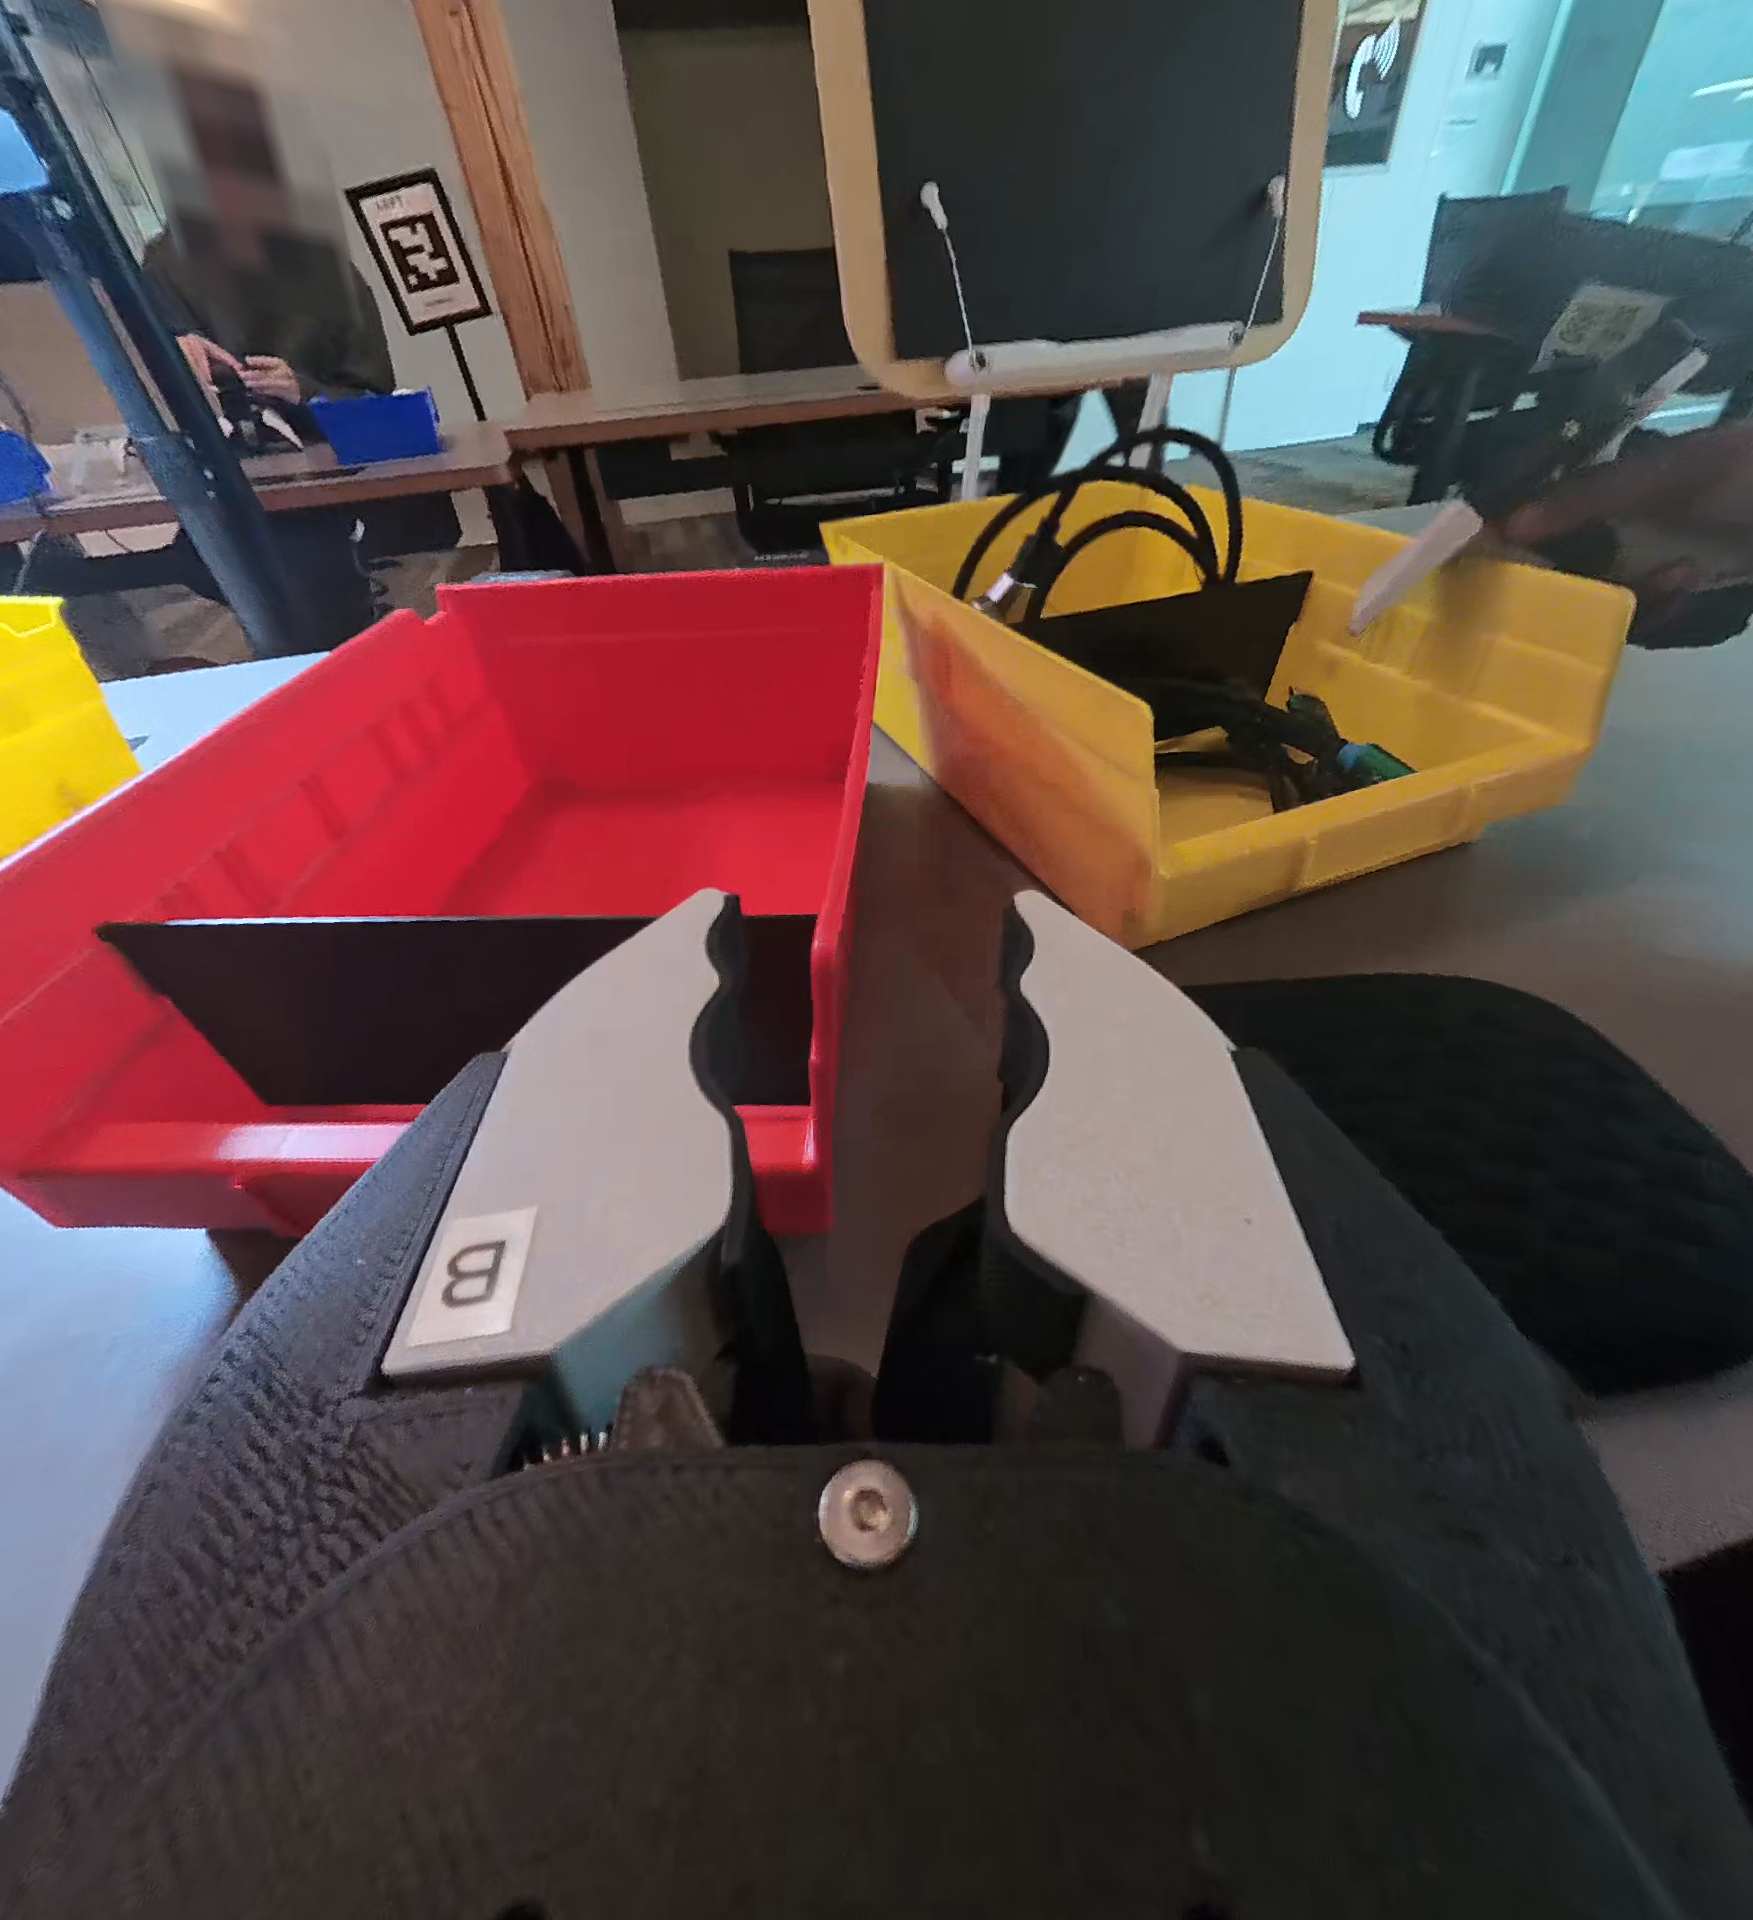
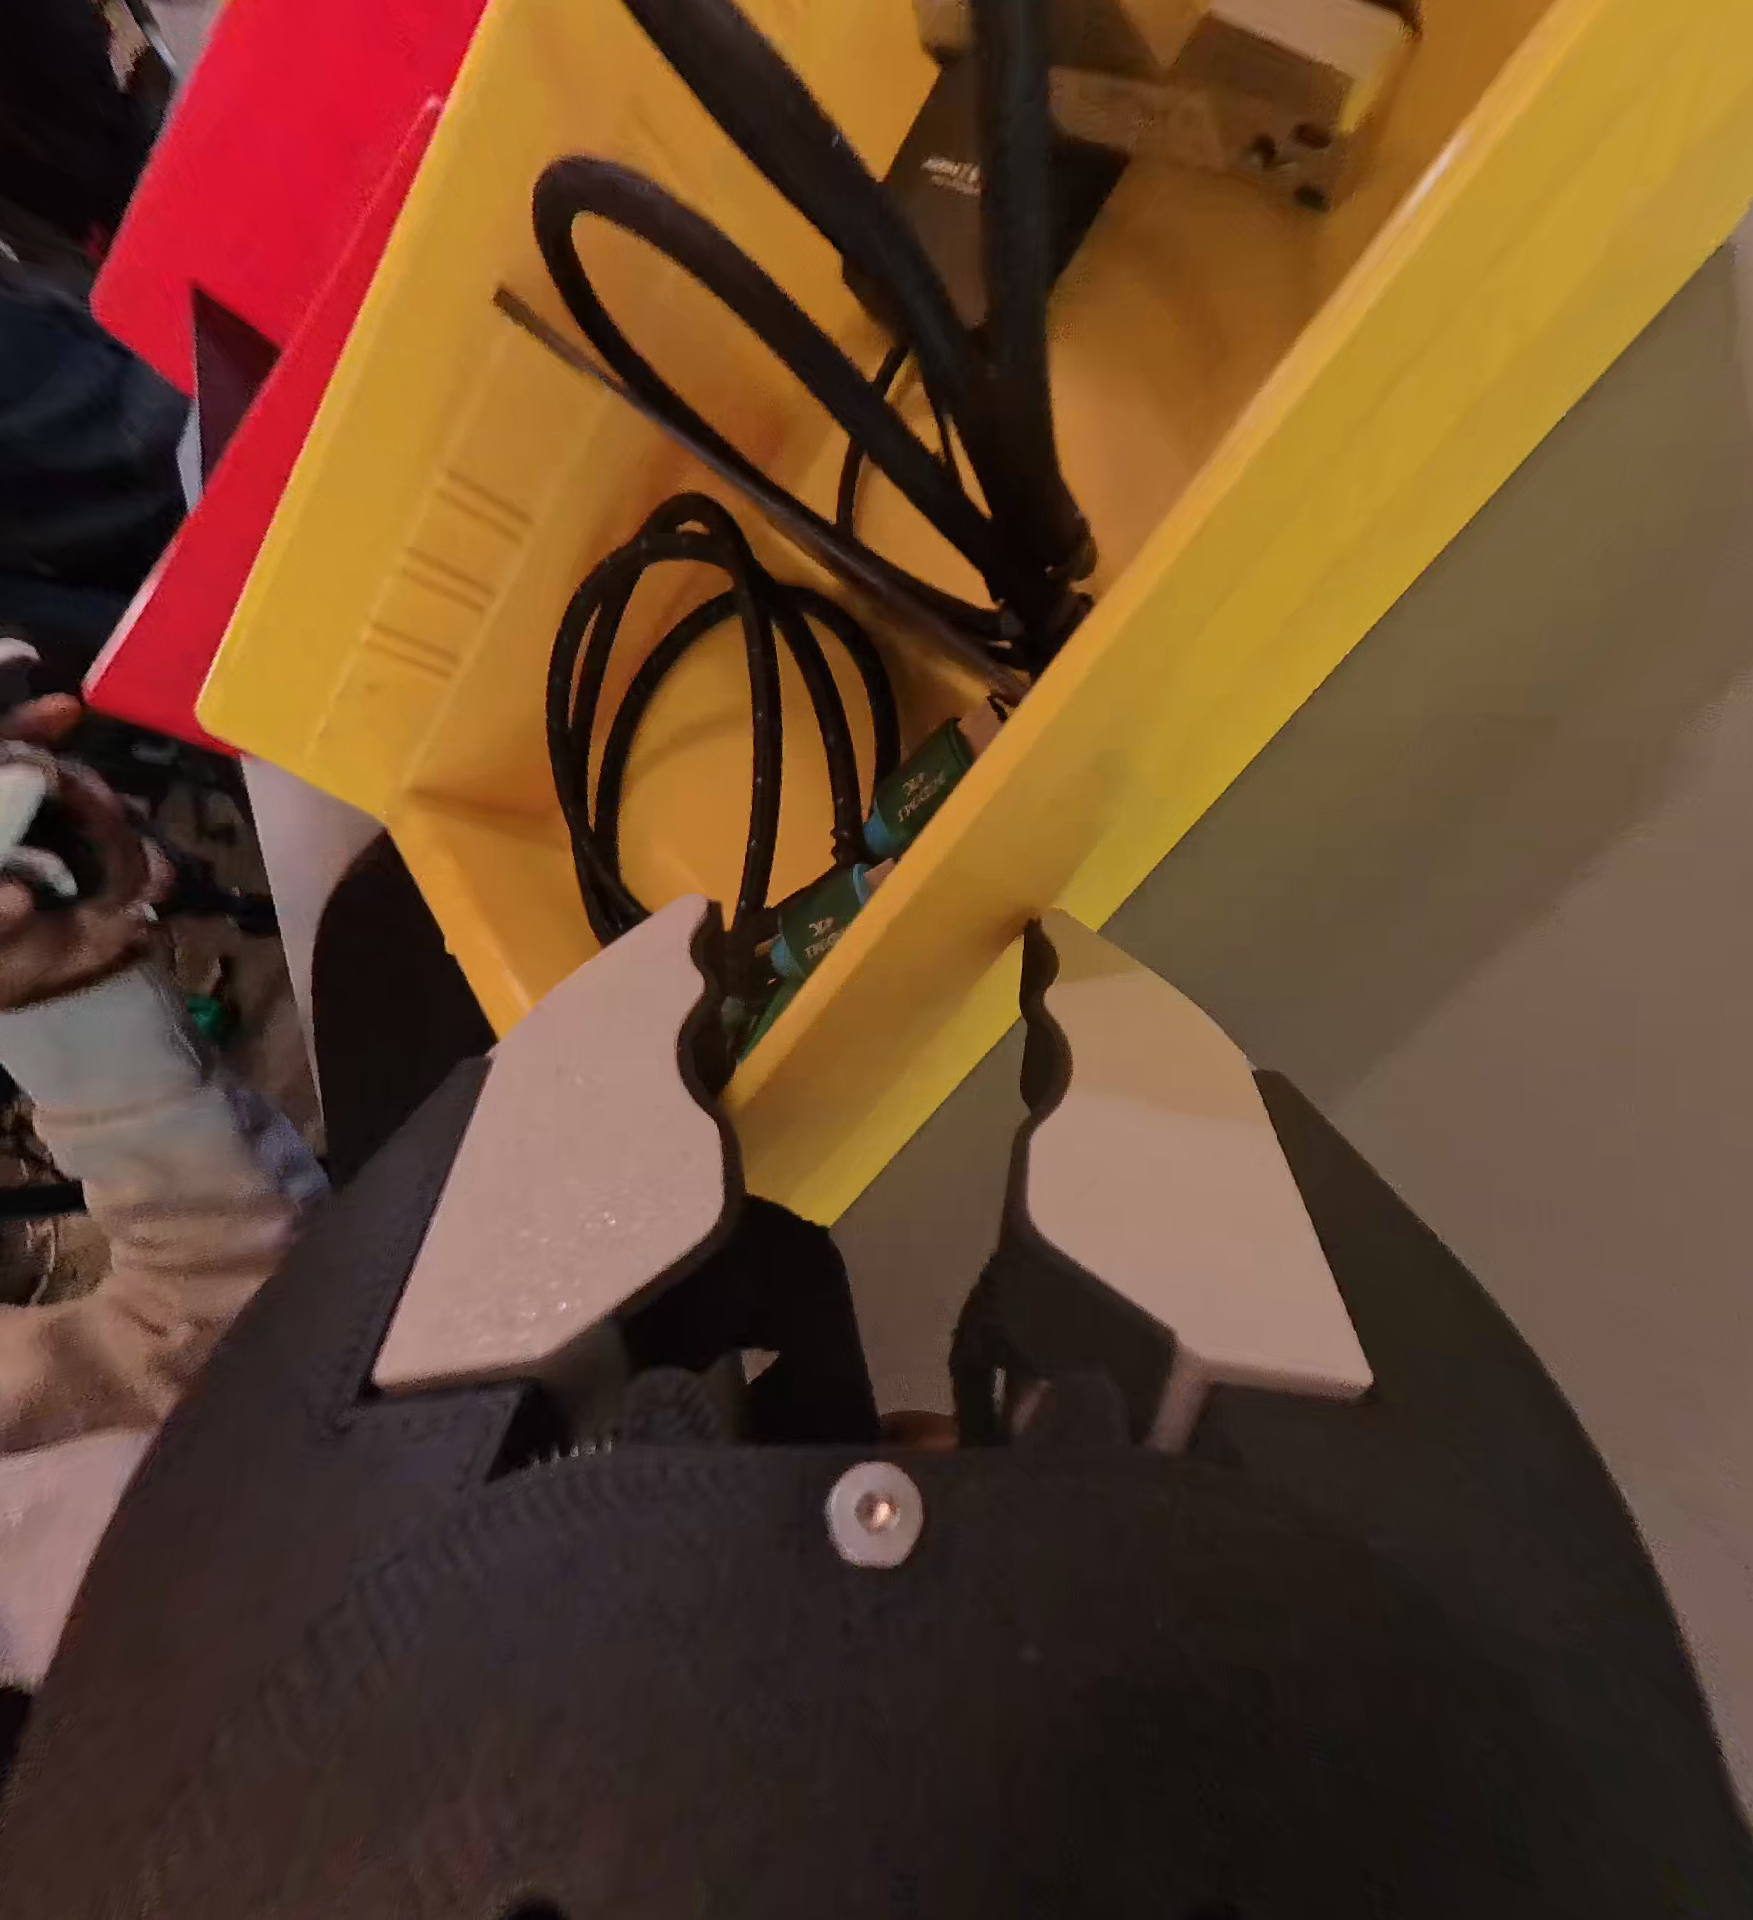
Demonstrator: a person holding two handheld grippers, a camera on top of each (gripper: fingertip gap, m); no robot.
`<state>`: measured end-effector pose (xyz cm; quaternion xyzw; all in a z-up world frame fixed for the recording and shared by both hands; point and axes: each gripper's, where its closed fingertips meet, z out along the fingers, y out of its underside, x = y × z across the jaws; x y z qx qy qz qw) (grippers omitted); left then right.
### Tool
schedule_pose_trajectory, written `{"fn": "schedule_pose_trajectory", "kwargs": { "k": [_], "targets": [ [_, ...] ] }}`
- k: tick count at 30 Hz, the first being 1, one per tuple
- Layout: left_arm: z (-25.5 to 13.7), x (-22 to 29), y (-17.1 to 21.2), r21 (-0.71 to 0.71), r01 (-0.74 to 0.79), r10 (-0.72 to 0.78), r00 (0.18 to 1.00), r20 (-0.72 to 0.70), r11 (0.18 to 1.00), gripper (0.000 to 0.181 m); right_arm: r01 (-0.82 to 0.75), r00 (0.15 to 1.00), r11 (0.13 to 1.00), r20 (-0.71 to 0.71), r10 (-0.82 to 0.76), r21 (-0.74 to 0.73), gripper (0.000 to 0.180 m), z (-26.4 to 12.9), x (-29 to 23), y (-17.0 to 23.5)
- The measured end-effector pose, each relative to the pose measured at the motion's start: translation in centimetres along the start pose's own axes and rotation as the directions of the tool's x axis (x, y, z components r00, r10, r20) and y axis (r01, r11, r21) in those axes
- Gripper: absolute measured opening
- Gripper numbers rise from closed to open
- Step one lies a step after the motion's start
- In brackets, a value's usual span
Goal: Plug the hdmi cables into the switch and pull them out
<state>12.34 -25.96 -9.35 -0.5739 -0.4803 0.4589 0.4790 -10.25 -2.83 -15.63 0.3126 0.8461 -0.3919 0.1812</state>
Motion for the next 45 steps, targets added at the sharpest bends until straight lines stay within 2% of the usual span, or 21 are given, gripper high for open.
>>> {"fn": "schedule_pose_trajectory", "kwargs": {
  "k": [5,10,13,14,15,16,18,19,20,21,23,25,27,30,32,35,37,43,45],
  "targets": [
    [1.5,1.5,1.2,-0.067,-0.008,0.005,0.999,-0.044,0.998,0.046,-0.024,1.000,0.994,0.010,0.023,0.105,0.058,3.2,-1.6,-2.7],
    [1.9,4.0,0.2,-0.011,0.043,-0.044,0.985,-0.165,0.999,0.044,0.015,1.000,0.991,0.017,-0.017,0.133,0.061,6.2,-2.5,-5.5],
    [1.5,5.0,-1.1,0.045,0.083,-0.071,0.971,-0.228,0.996,0.044,0.068,0.998,0.958,-0.006,-0.069,0.277,0.060,7.1,-2.0,-8.4],
    [1.2,4.7,-1.4,0.065,0.077,-0.062,0.976,-0.207,0.995,0.044,0.127,0.992,0.924,-0.064,-0.111,0.360,0.050,6.7,-1.8,-9.5],
    [0.9,3.8,-1.8,0.088,0.066,-0.052,0.986,-0.160,0.994,0.044,0.217,0.974,0.862,-0.161,-0.159,0.458,0.041,5.7,-1.8,-10.7],
    [0.5,2.4,-2.1,0.118,0.058,-0.048,0.995,-0.085,0.991,0.045,0.327,0.940,0.761,-0.271,-0.205,0.560,0.040,4.0,-2.4,-11.9],
    [-0.9,-1.7,-2.7,0.195,0.062,-0.084,0.990,0.111,0.979,0.046,0.537,0.843,0.475,-0.467,-0.266,0.698,0.041,-0.7,-5.8,-13.3],
    [-1.8,-4.0,-2.6,0.227,0.077,-0.126,0.970,0.210,0.971,0.047,0.612,0.790,0.334,-0.538,-0.292,0.717,0.044,-2.6,-8.3,-13.3],
    [-2.9,-6.3,-2.0,0.240,0.095,-0.169,0.936,0.310,0.966,0.049,0.654,0.750,0.228,-0.578,-0.323,0.722,0.046,-3.6,-11.0,-12.7],
    [-3.9,-8.4,-1.3,0.240,0.103,-0.195,0.896,0.398,0.965,0.053,0.663,0.731,0.163,-0.586,-0.351,0.730,0.052,-3.9,-13.5,-12.0],
    [-5.9,-12.0,0.1,0.236,0.102,-0.216,0.820,0.530,0.966,0.058,0.618,0.744,0.122,-0.527,-0.412,0.777,0.071,-3.1,-18.0,-10.3],
    [-6.9,-14.5,1.3,0.214,0.114,-0.221,0.782,0.583,0.970,0.061,0.548,0.765,0.177,-0.404,-0.501,0.817,0.075,-0.6,-22.0,-8.3],
    [-6.6,-16.4,2.4,0.174,0.152,-0.225,0.783,0.580,0.973,0.063,0.483,0.792,0.316,-0.254,-0.556,0.817,0.078,3.4,-24.6,-6.0],
    [-3.8,-17.3,3.6,0.081,0.186,-0.202,0.851,0.485,0.979,0.063,0.443,0.826,0.524,-0.104,-0.554,0.727,0.077,10.3,-25.7,-2.7],
    [-2.0,-17.6,4.6,-0.005,0.180,-0.158,0.878,0.451,0.984,0.053,0.479,0.828,0.602,-0.101,-0.551,0.638,0.070,14.0,-25.3,-1.1],
    [-1.6,-18.9,6.2,-0.118,0.145,-0.064,0.852,0.519,0.982,0.006,0.564,0.809,0.616,-0.218,-0.546,0.550,0.055,15.2,-24.7,-1.3],
    [-2.1,-17.4,6.2,-0.111,0.162,-0.092,0.879,0.468,0.980,0.003,0.586,0.800,0.624,-0.250,-0.545,0.517,0.052,15.7,-24.3,-1.1],
    [-7.6,-12.0,6.3,-0.008,0.247,-0.211,0.845,0.492,0.969,0.010,0.607,0.794,0.661,-0.318,-0.517,0.440,0.051,16.7,-23.2,-1.2],
    [-8.2,-12.4,5.5,0.033,0.246,-0.228,0.830,0.509,0.969,0.034,0.598,0.801,0.685,-0.311,-0.511,0.416,0.048,17.1,-22.9,-1.2]
  ]
}}
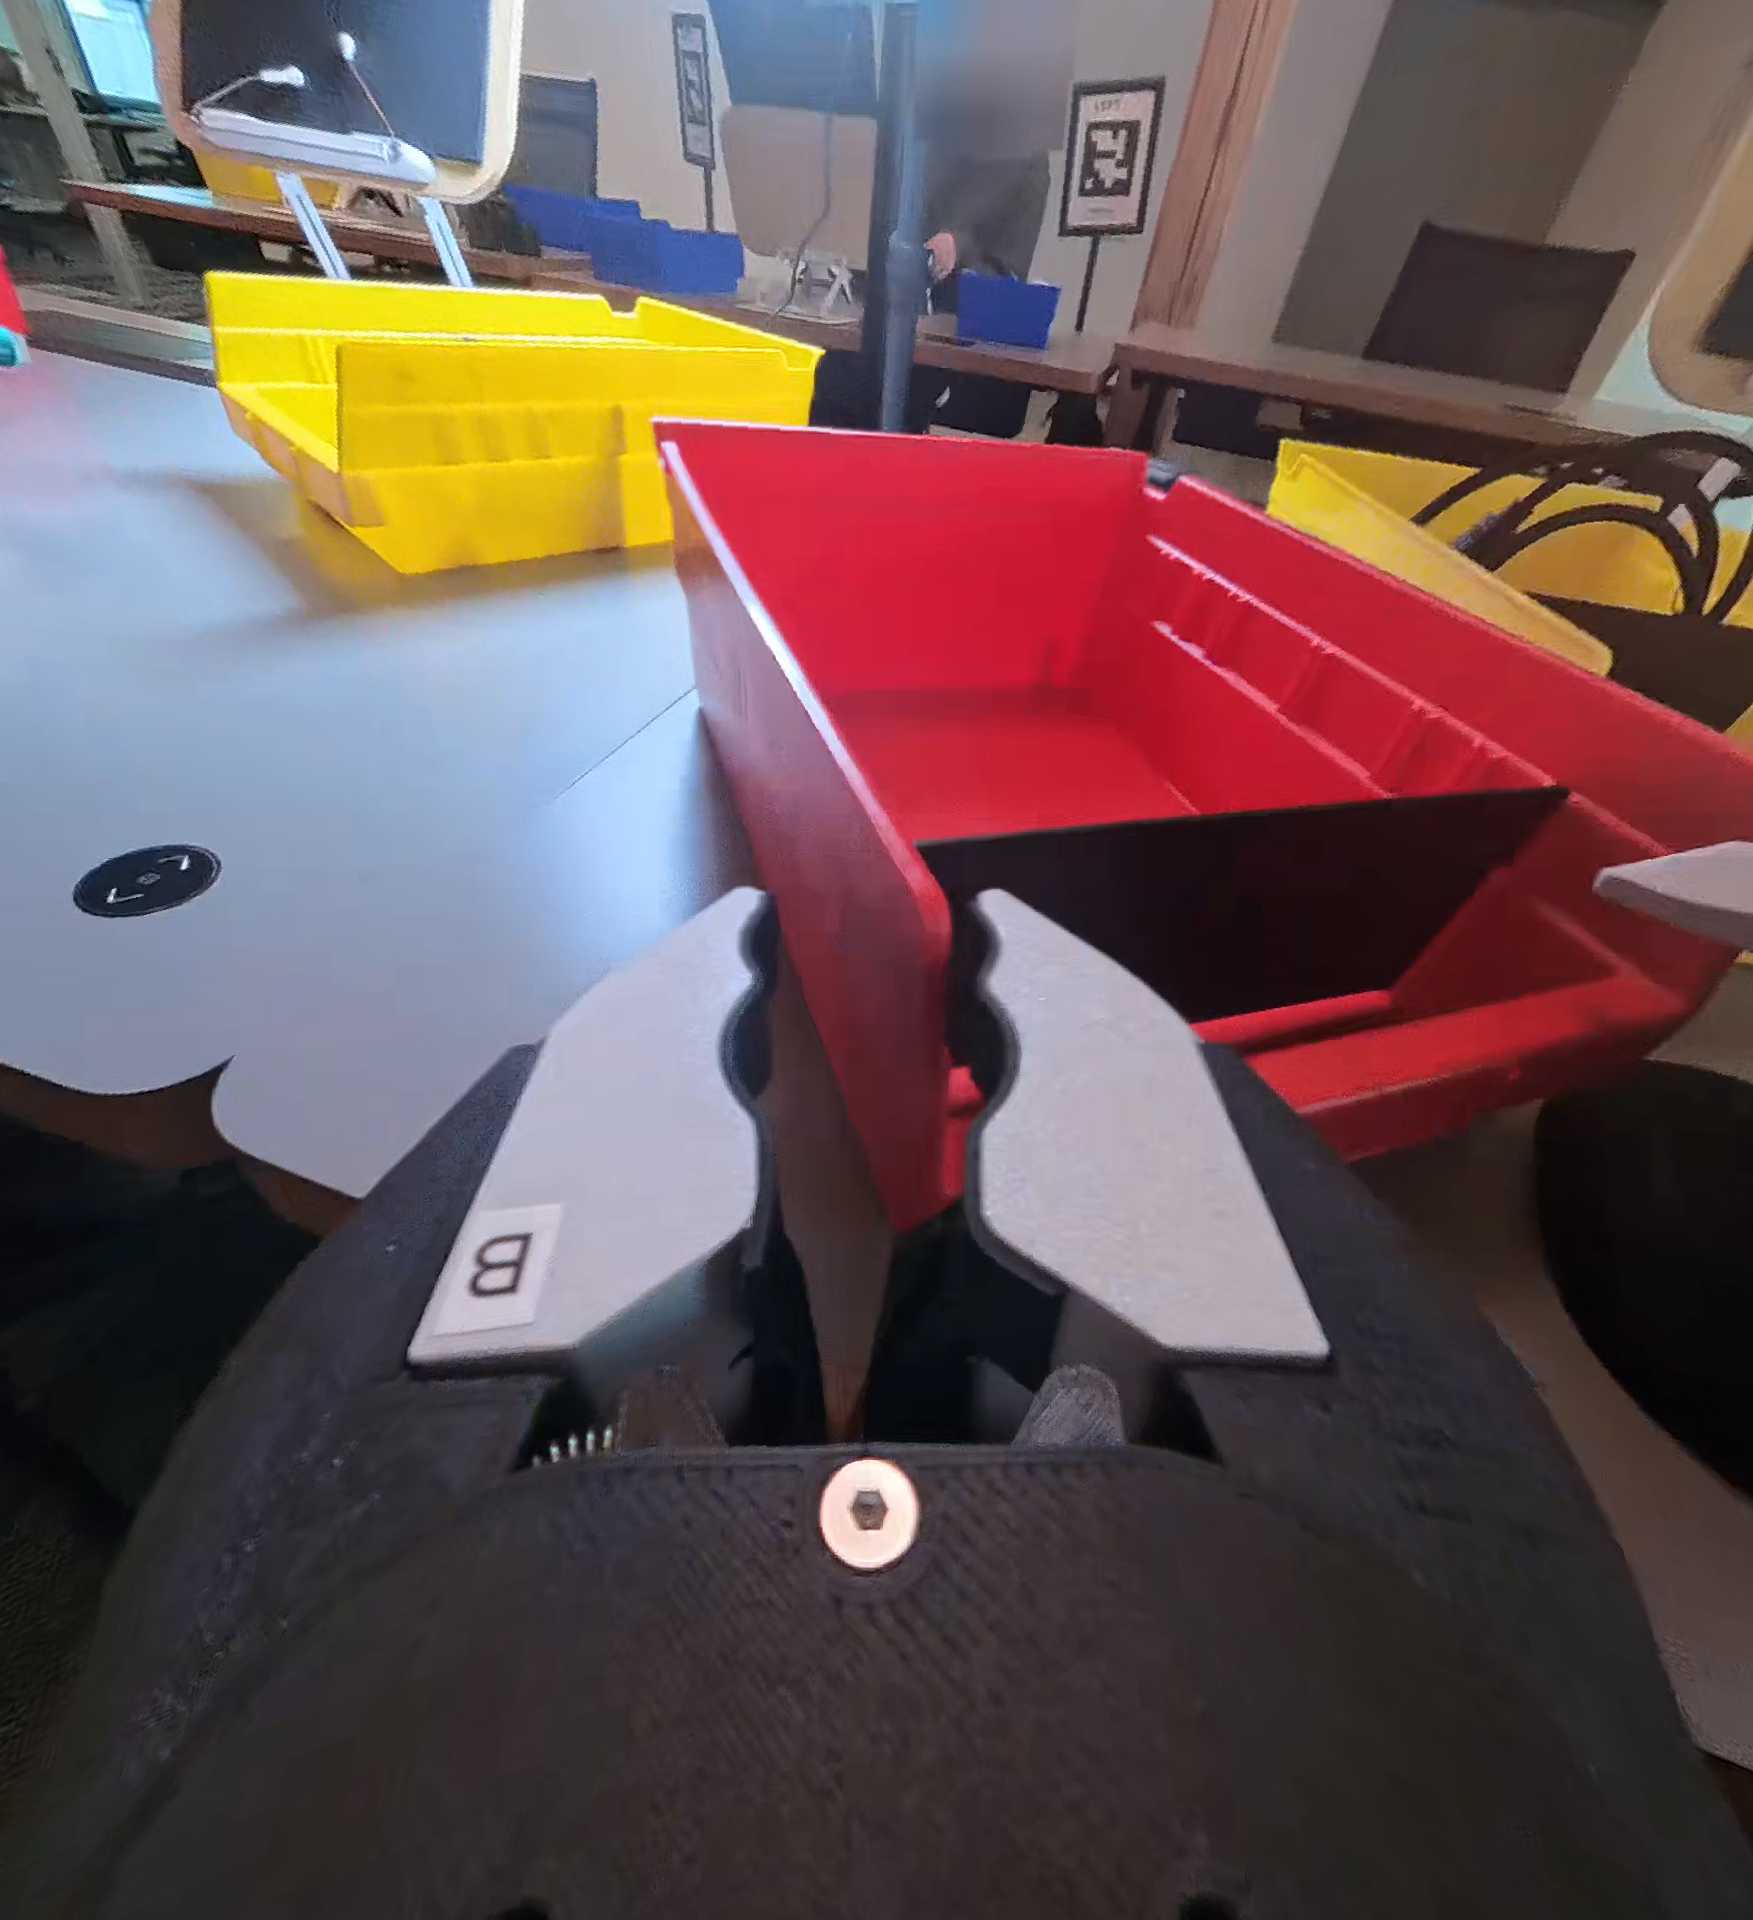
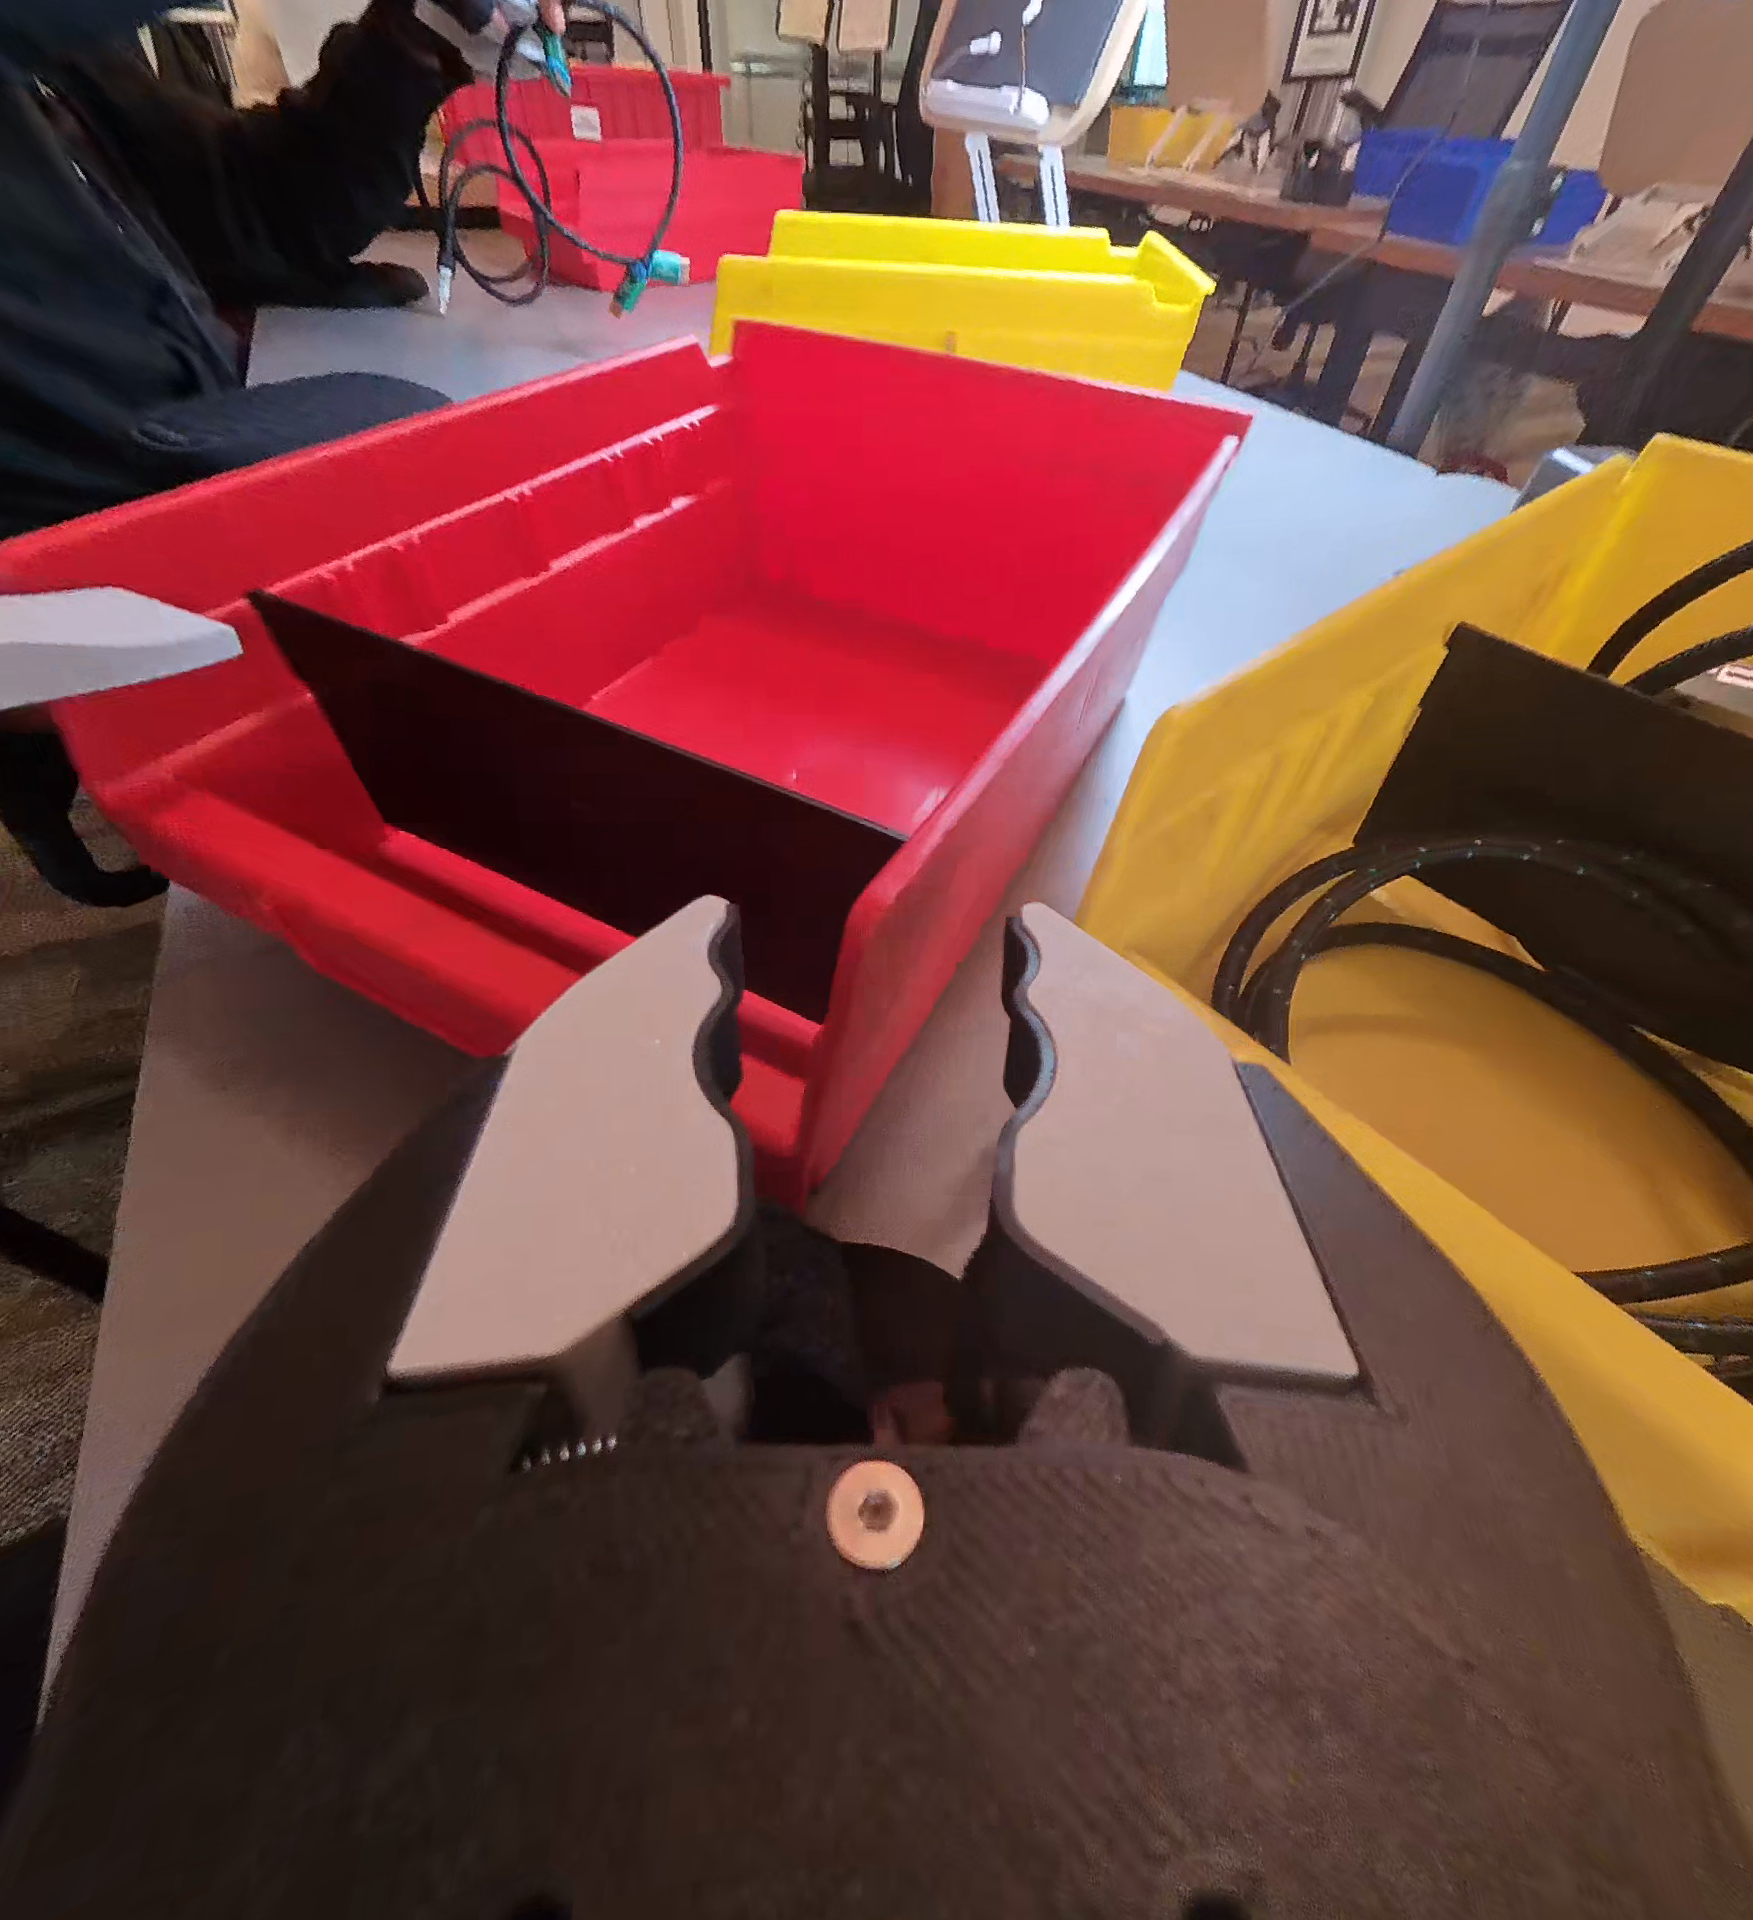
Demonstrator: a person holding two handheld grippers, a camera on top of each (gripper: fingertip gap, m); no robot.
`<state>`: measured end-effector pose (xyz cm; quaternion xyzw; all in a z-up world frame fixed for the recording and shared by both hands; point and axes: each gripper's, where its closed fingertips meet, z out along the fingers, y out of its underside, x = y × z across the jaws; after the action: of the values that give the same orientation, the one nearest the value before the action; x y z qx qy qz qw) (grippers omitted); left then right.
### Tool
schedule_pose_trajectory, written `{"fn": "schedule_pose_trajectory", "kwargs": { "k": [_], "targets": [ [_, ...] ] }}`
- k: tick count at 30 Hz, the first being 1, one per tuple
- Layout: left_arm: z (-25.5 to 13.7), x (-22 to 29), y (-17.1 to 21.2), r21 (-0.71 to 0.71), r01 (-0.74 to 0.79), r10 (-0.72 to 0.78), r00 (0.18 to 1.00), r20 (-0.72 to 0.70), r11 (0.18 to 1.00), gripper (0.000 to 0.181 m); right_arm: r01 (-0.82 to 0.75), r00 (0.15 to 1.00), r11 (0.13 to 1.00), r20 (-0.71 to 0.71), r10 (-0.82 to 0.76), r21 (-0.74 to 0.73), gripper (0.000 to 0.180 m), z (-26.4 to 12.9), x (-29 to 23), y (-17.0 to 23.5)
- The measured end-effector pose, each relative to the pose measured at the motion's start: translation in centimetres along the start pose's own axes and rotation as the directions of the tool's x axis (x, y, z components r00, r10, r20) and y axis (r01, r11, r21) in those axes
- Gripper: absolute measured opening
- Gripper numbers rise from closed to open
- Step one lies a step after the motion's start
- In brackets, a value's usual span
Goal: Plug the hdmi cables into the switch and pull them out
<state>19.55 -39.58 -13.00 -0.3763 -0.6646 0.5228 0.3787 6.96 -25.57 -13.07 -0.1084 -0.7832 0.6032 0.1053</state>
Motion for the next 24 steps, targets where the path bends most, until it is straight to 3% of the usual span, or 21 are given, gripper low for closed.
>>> {"fn": "schedule_pose_trajectory", "kwargs": {
  "k": [3,4,5,7,9,13,16,19,24],
  "targets": [
    [0.9,0.5,1.3,-0.088,-0.027,0.024,0.999,-0.035,0.996,0.047,-0.009,1.000,0.996,0.020,0.010,-0.083,0.041,0.8,-0.2,1.0],
    [1.3,0.6,2.1,-0.110,-0.048,0.044,0.998,-0.039,0.993,0.042,-0.008,0.999,0.991,0.033,0.013,-0.131,0.036,1.1,-0.3,1.5],
    [1.6,0.6,2.5,-0.095,-0.068,0.066,0.997,-0.026,0.993,0.024,-0.012,1.000,0.985,0.019,0.016,-0.173,0.030,1.4,-0.1,2.0],
    [1.4,0.2,2.0,-0.034,-0.103,0.104,0.994,0.042,0.994,0.016,-0.006,1.000,0.982,-0.005,0.005,-0.187,0.019,1.6,0.2,2.1],
    [0.9,0.4,0.9,-0.014,-0.172,0.173,0.980,0.097,0.985,0.013,0.037,0.999,0.989,-0.020,-0.040,-0.141,0.016,1.2,0.2,1.5],
    [-2.2,2.5,-4.7,0.207,-0.247,0.215,0.962,0.165,0.947,0.012,0.242,0.966,0.968,-0.112,-0.234,0.068,0.013,-0.8,0.5,-2.0],
    [-4.7,5.5,-8.7,0.395,-0.325,0.257,0.942,0.214,0.860,0.011,0.301,0.947,0.923,-0.188,-0.260,0.240,0.012,-4.2,1.4,-5.7],
    [-6.7,10.1,-11.6,0.592,-0.282,0.225,0.959,0.171,0.755,0.014,0.397,0.902,0.848,-0.321,-0.290,0.351,0.011,-9.4,3.4,-9.0],
    [-6.3,20.3,-13.7,0.717,-0.196,0.316,0.948,-0.035,0.669,0.016,0.620,0.702,0.740,-0.608,-0.372,0.263,0.013,-19.8,9.2,-10.1]
  ]
}}
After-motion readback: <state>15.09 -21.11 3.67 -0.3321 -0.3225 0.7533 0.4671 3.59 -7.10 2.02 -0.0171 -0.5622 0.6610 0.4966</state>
